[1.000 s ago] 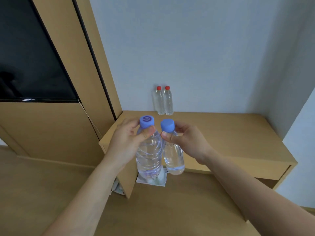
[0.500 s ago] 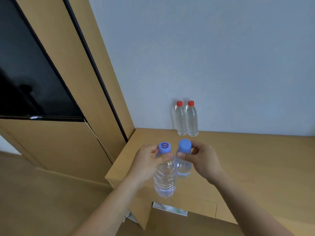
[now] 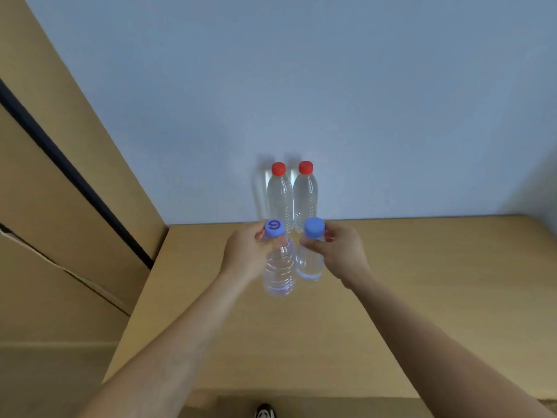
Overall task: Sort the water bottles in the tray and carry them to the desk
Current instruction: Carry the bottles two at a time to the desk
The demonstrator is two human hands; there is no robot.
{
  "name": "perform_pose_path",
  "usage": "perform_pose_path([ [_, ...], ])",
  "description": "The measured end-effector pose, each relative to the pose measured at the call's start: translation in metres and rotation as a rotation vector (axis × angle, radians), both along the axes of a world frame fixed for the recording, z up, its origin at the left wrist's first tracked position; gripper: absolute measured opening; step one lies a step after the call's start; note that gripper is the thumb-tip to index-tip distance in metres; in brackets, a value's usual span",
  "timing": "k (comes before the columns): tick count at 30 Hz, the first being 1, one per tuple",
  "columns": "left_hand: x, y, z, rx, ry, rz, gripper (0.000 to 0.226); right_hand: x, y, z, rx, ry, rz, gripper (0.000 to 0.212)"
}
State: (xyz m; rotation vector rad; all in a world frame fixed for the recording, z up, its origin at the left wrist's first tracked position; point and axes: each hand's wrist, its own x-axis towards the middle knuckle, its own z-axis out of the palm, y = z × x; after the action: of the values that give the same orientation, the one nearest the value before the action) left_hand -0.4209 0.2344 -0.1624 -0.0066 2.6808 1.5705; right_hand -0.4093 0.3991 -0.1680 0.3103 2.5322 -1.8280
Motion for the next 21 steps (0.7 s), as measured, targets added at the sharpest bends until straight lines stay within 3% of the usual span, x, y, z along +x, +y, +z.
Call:
perform_pose_path([
  [10,-0.091,-0.006,-0.026,-0.107,0.058,-0.041,0.011,-0.063,-0.019,-0.040,0.142,-0.102,-0.201,0.021],
  [21,-0.131,0.006,-0.042,-0.096,0.107,-0.057,0.026,-0.111,-0.026,-0.050,0.118,-0.082,-0.325,0.033],
])
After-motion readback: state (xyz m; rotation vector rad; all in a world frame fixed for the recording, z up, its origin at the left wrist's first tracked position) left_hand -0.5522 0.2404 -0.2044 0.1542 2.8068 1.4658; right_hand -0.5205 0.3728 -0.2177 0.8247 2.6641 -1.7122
